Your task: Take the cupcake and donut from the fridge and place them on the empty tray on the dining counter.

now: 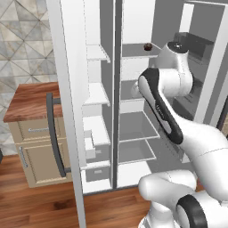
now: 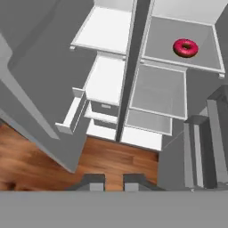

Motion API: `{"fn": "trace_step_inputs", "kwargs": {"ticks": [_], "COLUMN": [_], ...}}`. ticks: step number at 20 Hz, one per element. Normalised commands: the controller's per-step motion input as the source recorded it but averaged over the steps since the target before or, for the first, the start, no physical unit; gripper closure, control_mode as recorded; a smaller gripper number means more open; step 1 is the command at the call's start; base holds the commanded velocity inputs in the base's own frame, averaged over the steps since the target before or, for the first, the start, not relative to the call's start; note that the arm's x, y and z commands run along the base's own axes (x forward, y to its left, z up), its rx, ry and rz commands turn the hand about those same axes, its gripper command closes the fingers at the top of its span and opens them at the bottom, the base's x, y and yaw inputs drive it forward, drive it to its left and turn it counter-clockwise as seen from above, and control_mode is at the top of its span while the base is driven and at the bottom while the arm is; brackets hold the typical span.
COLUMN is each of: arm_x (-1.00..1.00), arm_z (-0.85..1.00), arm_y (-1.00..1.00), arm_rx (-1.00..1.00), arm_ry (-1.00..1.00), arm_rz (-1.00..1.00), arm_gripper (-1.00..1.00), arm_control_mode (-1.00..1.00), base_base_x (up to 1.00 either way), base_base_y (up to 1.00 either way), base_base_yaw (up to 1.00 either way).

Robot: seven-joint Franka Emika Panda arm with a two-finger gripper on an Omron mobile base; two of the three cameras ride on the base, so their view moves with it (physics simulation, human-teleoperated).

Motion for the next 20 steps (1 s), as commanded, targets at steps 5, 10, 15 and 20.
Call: {"fn": "trace_step_inputs", "kwargs": {"ticks": [5, 10, 15, 20], "arm_x": [-1.00, -1.00, -0.93, -0.77], "arm_z": [0.84, 0.47, 0.43, 0.30], "arm_y": [-0.28, -0.03, 0.00, 0.00], "arm_rx": [0.00, 0.02, 0.06, 0.19], "arm_ry": [-0.31, -0.15, -0.15, -0.06], "arm_rz": [0.00, -0.26, -0.27, 0.00], "arm_gripper": [-1.00, -1.00, -1.00, -1.00], "arm_control_mode": [-1.00, -1.00, -1.00, -1.00], "base_base_x": [0.00, 0.00, 0.00, 0.00], "base_base_y": [0.00, 0.00, 0.00, 0.00], "base_base_yaw": [0.00, 0.00, 0.00, 0.00]}}
